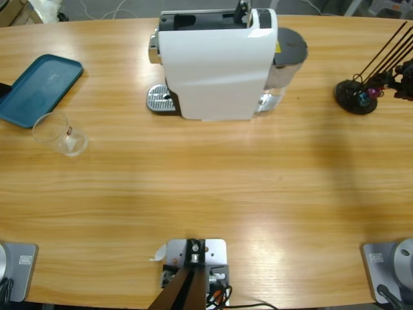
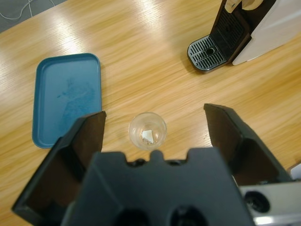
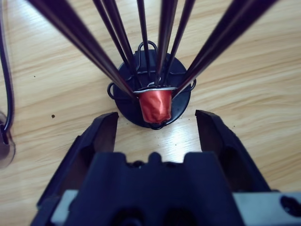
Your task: Pour coffee
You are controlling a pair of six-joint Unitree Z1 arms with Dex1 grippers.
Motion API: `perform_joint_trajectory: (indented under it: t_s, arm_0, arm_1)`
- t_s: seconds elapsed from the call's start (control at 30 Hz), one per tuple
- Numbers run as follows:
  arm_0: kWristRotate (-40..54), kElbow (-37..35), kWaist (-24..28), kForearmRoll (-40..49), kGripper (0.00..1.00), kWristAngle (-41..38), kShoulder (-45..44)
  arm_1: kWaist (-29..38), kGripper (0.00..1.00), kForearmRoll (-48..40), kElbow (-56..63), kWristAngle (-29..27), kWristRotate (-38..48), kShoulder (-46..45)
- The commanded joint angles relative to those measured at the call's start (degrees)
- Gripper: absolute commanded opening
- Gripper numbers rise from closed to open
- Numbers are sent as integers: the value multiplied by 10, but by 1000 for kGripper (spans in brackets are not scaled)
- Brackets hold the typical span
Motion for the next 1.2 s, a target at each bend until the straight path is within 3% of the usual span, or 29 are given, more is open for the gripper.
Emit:
perform_joint_trajectory:
  t_s: [0.03, 0.3, 0.37, 0.53, 0.63, 0.7, 0.77, 0.97, 1.2]
  arm_0:
    - [4, 20, 7, 7, 899, 7, -15]
    - [4, 21, 7, 7, 899, 7, -15]
    - [4, 21, 7, 6, 899, 7, -15]
    - [5, 22, 7, 6, 899, 7, -16]
    - [5, 22, 7, 6, 899, 7, -17]
    - [5, 22, 7, 6, 899, 7, -17]
    - [5, 22, 7, 6, 899, 7, -18]
    - [8, 22, 7, 6, 899, 8, -19]
    - [8, 23, 7, 5, 899, 8, -19]
  arm_1:
    - [-7, 499, -8, -6, 7, -12, 29]
    - [-7, 498, -21, 2, 2, -14, 17]
    - [-7, 372, -22, 3, 1, -14, 16]
    - [-8, 369, -23, 4, -2, -14, 20]
    - [-8, 260, -24, 4, -5, -14, 23]
    - [-8, 255, -24, 4, -6, -14, 24]
    - [-8, 145, -24, 4, -8, -13, 26]
    - [-9, 57, -24, 6, -13, -11, 29]
    - [-8, 57, -15, 7, -25, -14, -15]
